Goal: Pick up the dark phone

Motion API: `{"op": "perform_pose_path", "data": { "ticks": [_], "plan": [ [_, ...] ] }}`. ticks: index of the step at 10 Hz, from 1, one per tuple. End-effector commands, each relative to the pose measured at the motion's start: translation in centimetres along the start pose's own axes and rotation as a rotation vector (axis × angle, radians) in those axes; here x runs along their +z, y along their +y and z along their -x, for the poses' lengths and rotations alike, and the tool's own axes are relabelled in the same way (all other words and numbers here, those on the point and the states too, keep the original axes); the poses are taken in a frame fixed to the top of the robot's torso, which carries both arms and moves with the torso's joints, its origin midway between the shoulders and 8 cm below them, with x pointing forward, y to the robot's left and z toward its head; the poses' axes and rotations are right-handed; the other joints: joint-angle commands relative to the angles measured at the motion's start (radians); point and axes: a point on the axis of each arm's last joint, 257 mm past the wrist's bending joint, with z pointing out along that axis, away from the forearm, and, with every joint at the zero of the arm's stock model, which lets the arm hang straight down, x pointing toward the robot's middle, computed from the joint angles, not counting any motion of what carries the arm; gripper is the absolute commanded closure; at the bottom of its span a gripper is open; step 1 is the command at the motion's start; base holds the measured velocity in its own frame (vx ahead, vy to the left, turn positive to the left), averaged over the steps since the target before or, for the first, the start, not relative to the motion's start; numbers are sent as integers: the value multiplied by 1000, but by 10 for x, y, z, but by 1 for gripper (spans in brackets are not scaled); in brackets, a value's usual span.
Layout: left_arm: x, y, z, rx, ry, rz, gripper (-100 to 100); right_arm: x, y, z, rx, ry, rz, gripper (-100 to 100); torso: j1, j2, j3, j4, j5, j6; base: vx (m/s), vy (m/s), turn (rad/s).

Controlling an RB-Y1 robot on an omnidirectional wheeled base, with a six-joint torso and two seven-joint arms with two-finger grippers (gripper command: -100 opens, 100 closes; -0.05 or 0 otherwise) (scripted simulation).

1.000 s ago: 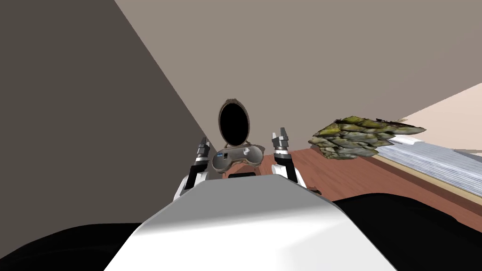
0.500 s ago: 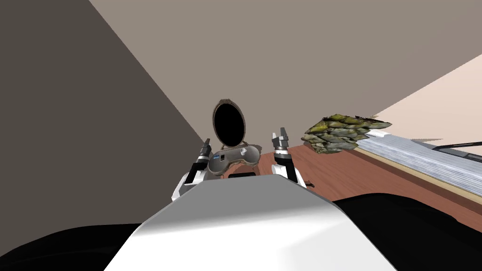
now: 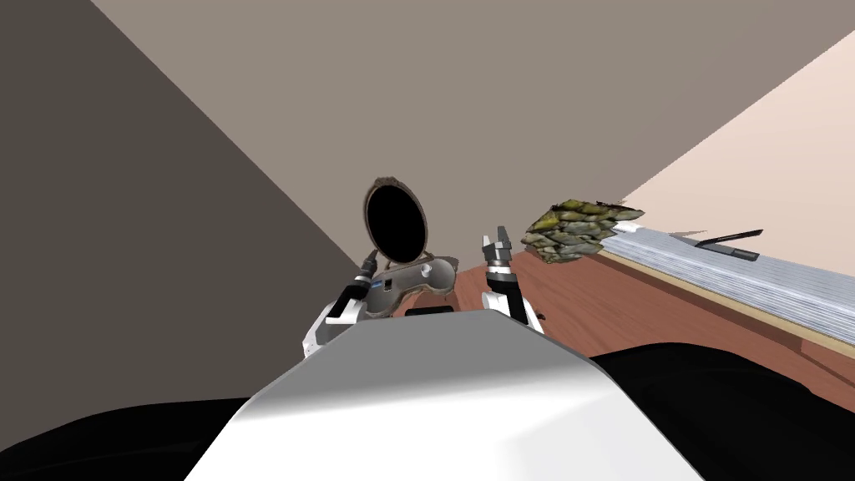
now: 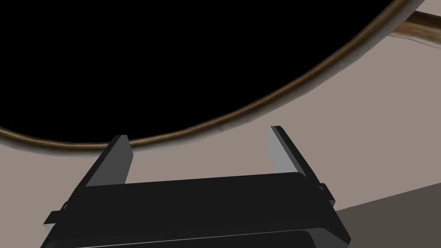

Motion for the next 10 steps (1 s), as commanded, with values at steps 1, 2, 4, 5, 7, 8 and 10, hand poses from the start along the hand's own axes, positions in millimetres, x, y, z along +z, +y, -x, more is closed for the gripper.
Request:
{"op": "perform_pose_path", "data": {
  "ticks": [1, 2, 4, 5, 7, 8, 10],
  "plan": [
    [0, 28, -10, 18, 46, 78, -100, 0, 0, 0, 0, 0, 0, 0, 0, 0, 0, 0, 0, 0, 40, -23, -187],
    [0, 32, -11, 18, 48, 93, -100, 0, 0, 0, 0, 0, 0, 0, 0, 0, 0, 0, 0, 0, 27, -17, -49],
    [0, 49, -16, 29, 78, 144, -100, 0, 0, 0, 0, 0, 0, 0, 0, 0, 0, 0, 0, 0, 25, -19, -96],
    [-2, 67, -22, 41, 108, 196, -100, 0, 0, 0, 0, 0, 0, 0, 0, 1, 0, 0, 0, -1, 26, -18, -127],
    [-6, 85, -28, 52, 139, 249, -100, 0, 0, 0, 0, 0, 0, 0, 0, 1, 1, 0, 0, -1, 27, -19, -116],
    [-9, 100, -34, 63, 168, 292, -100, 0, 0, 0, 0, 0, 0, 0, 0, 1, 0, 0, 0, 0, 46, -28, -224],
    [-17, 121, -41, 75, 203, 357, -100, 0, 0, 0, 0, 0, 0, 0, 0, 0, 0, 0, 0, -1, 34, -22, -69]
  ]
}}
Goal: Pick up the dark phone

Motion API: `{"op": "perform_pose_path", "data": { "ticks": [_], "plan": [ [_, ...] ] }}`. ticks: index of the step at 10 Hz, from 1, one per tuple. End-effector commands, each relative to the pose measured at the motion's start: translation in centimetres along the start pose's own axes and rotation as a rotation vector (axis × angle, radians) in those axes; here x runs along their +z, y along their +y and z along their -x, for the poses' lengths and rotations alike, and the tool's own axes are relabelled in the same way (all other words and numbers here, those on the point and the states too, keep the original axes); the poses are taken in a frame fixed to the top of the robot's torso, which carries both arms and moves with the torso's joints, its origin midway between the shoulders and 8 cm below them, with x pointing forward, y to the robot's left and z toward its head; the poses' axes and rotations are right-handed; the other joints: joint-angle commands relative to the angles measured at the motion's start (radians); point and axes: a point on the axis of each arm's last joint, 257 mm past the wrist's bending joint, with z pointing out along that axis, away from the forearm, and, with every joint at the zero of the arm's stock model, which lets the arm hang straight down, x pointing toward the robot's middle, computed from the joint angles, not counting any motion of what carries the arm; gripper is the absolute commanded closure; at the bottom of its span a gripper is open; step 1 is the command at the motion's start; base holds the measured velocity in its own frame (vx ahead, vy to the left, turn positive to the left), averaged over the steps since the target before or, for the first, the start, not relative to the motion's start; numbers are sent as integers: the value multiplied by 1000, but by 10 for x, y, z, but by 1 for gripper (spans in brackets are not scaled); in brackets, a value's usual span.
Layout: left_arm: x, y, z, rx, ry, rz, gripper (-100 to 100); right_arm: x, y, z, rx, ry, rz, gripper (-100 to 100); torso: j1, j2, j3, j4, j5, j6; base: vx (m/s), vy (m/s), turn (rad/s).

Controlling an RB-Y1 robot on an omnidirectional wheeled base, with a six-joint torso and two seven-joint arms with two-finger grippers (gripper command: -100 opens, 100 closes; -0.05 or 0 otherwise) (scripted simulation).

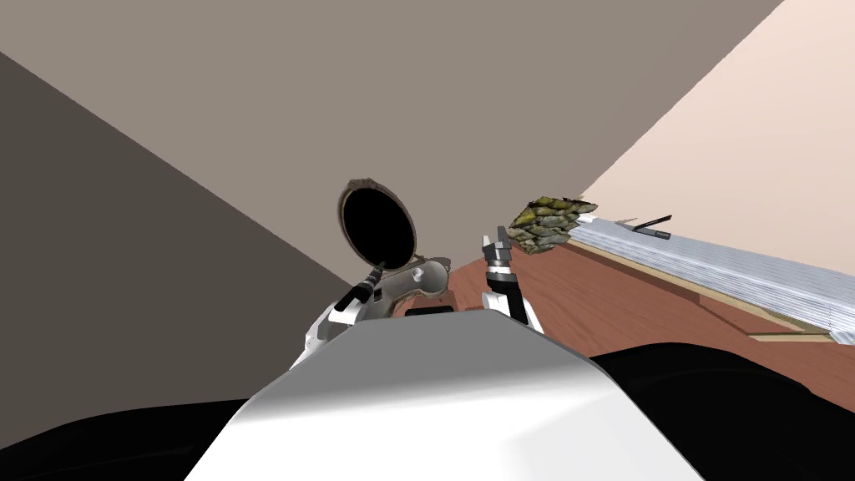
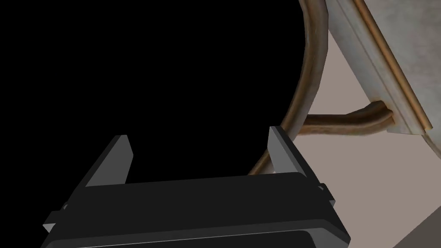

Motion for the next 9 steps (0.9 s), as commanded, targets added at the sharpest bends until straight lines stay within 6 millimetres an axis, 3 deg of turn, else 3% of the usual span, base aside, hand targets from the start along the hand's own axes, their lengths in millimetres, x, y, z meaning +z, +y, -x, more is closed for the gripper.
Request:
{"op": "perform_pose_path", "data": {
  "ticks": [1, 2, 4, 5, 8, 9],
  "plan": [
    [0, 28, -12, 20, 48, 80, -100, 0, 0, 0, 0, 0, 0, 0, 0, 0, 0, 0, 0, 0, 48, -33, -218],
    [0, 30, -13, 20, 50, 87, -100, 0, 0, 0, 0, 0, 0, 0, 0, -1, 0, 0, 0, 0, 42, -9, -64],
    [-6, 70, -29, 51, 114, 198, -100, 0, 0, 0, 0, 0, 0, 0, 1, 0, 0, 0, 0, 0, 39, 3, -151],
    [-6, 72, -29, 51, 115, 203, -100, 0, 0, 0, 0, 0, 0, 0, 2, 0, 0, 0, 0, 0, 37, 7, -48],
    [-26, 137, -49, 110, 209, 380, -100, 0, 0, 0, 0, 0, 0, 0, 3, 0, 0, 0, 0, 0, 40, 20, -131],
    [-26, 137, -49, 110, 209, 381, -100, 0, 0, 0, 0, 0, 0, 0, 4, 0, 0, 0, 1, -1, 35, 28, -38]
  ]
}}
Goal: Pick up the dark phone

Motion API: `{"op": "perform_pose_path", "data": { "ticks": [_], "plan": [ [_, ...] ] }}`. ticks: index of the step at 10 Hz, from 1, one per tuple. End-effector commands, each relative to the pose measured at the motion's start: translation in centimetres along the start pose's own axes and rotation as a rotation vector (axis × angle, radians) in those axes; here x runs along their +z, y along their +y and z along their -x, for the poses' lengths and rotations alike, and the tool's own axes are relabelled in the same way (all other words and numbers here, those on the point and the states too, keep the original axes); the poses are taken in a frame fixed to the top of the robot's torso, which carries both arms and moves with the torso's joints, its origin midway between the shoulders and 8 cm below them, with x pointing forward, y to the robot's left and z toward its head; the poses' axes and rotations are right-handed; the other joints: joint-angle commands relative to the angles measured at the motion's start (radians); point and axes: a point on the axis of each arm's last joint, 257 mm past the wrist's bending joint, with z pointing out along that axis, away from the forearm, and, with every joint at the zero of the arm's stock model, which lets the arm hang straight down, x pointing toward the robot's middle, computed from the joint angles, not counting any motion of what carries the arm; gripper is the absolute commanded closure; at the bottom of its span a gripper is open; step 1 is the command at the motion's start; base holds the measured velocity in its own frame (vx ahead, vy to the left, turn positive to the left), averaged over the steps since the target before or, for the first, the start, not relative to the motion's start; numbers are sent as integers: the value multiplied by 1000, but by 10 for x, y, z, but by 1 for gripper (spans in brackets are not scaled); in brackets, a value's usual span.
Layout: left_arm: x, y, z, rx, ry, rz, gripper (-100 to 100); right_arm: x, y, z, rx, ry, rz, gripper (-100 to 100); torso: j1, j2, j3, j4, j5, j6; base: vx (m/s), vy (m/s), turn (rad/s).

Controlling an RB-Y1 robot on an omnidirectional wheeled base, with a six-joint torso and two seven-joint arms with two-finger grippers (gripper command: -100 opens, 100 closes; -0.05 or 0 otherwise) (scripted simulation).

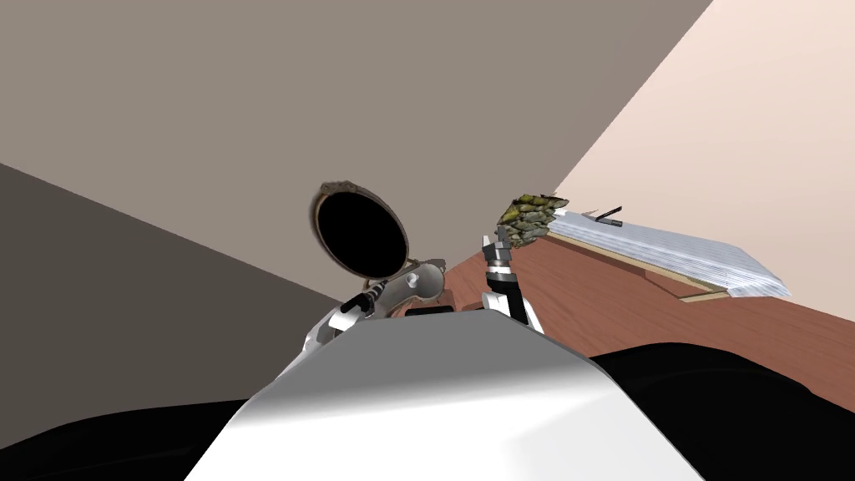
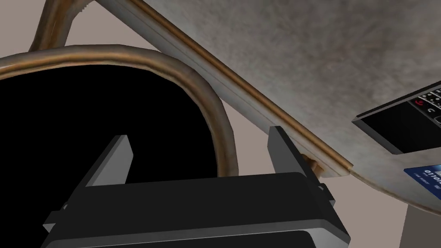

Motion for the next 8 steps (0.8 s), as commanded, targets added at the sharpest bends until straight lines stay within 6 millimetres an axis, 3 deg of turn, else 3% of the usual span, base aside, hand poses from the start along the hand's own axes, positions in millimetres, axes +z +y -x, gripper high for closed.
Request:
{"op": "perform_pose_path", "data": {
  "ticks": [1, 8],
  "plan": [
    [1, 26, -6, 27, 32, 70, -100, 0, 0, 0, 0, 0, 0, 0, 0, 0, 0, 0, 0, 0, 33, 21, -93],
    [-32, 170, -24, 197, 173, 437, -100, 0, 0, 0, 0, 0, 0, 0, 1, 0, 0, 0, 0, 0, 43, 41, -104]
  ]
}}
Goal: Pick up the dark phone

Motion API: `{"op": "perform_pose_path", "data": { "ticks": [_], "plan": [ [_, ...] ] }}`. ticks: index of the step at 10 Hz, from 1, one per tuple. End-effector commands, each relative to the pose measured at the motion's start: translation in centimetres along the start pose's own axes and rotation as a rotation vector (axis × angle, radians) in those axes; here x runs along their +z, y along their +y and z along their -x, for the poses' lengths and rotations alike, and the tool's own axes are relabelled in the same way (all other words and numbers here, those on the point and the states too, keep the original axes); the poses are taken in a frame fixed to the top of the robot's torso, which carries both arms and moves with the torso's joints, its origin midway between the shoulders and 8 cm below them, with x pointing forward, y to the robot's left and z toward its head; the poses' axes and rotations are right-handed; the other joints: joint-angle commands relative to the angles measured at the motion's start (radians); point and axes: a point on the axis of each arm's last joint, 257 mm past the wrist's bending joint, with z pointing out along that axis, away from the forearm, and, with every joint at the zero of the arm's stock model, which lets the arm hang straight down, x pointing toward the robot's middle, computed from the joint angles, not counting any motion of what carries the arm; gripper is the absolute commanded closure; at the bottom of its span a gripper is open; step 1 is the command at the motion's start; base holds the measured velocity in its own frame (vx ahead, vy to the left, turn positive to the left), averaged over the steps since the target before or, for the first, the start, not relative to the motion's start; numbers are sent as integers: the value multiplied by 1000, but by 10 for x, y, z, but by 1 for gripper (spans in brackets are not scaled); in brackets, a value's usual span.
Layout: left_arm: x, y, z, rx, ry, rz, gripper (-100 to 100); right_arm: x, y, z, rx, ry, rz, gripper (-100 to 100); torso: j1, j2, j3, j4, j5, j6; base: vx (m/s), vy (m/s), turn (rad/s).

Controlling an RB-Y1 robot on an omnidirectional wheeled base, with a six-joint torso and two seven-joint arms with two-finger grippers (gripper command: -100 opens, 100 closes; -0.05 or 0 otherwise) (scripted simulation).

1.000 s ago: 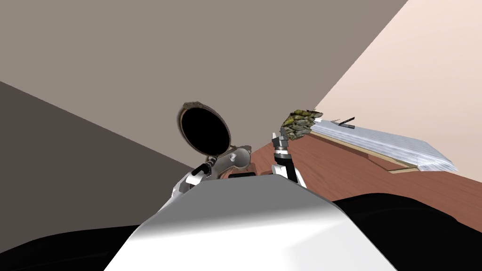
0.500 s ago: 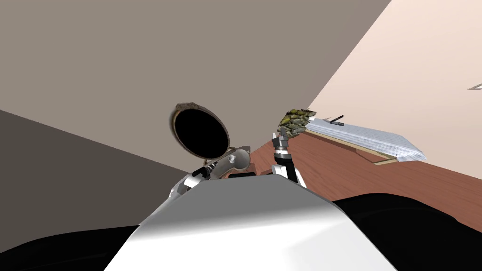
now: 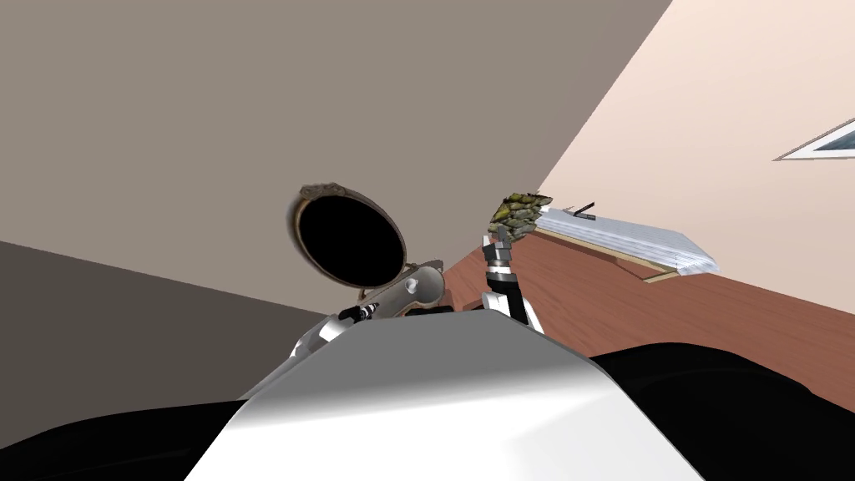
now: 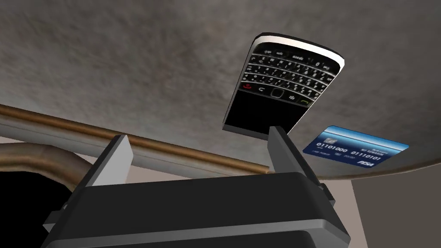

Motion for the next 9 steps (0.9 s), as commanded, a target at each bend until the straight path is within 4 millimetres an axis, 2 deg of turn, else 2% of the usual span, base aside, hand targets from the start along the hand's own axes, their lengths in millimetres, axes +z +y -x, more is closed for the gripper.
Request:
{"op": "perform_pose_path", "data": {
  "ticks": [1, 4, 5, 6, 7, 9],
  "plan": [
    [0, 29, -8, 33, 28, 70, -100, 0, 0, 0, 0, 0, 0, 0, 0, 0, 0, 0, 0, 0, 44, 32, -66],
    [-1, 73, -30, 79, 86, 175, -100, 0, 0, 0, 0, 0, 0, 0, -2, 0, 0, 0, 0, 0, 44, 11, -74],
    [2, 63, -24, 67, 70, 149, -100, 0, 0, 0, 0, 0, 0, 0, -3, 0, 0, 0, 0, 0, 22, 1, -18],
    [2, 65, -25, 70, 73, 155, 0, 0, 0, 0, 0, 0, 0, 0, -3, 1, 0, 0, -1, 0, 0, 0, 0],
    [8, 67, -29, 61, 71, 156, -100, 0, 0, 0, 0, 0, 0, 0, -3, 2, 1, 0, -1, 0, 4, 15, -61],
    [16, 71, -36, 50, 70, 159, -100, 0, 0, 0, 0, 0, 0, 0, -2, 2, 1, 1, 0, 0, 9, 28, -62]
  ]
}}
